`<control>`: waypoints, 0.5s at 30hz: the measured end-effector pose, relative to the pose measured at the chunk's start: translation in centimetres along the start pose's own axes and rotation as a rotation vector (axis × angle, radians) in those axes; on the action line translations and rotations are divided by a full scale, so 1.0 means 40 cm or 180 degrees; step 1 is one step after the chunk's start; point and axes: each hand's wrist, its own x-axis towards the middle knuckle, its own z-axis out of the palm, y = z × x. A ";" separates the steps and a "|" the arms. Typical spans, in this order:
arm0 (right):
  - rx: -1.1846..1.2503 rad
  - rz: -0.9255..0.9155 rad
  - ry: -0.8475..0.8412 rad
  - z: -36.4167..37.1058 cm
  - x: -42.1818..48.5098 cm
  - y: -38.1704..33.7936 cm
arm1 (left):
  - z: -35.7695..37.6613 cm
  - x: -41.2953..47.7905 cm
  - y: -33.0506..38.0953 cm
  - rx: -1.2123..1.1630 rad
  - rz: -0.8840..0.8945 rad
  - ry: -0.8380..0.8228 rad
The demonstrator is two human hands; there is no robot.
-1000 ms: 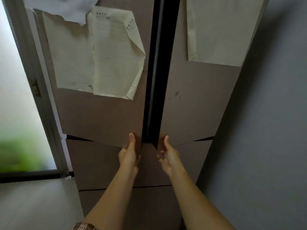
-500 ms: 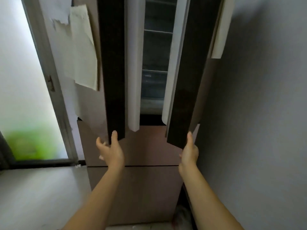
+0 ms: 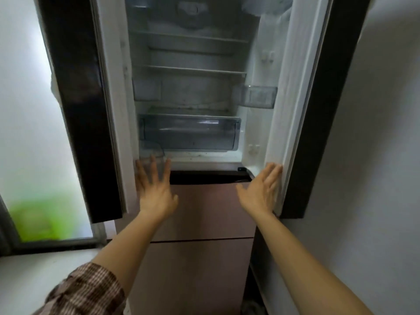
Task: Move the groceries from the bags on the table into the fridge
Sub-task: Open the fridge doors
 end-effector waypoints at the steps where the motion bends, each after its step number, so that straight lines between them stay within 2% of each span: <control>1: -0.0006 0.0046 -0.0013 -0.008 0.009 0.014 | 0.006 -0.004 -0.015 0.0045 -0.0114 0.0071; 5: 0.0139 0.0250 0.0036 -0.055 0.052 0.058 | -0.007 -0.007 -0.083 0.0168 -0.0412 0.0353; 10: 0.0064 0.0433 0.0005 -0.112 0.097 0.126 | -0.048 -0.024 -0.153 0.0373 -0.0695 0.0456; 15: -0.0108 0.0603 -0.0092 -0.142 0.105 0.143 | -0.089 -0.034 -0.189 0.0422 -0.1077 0.0185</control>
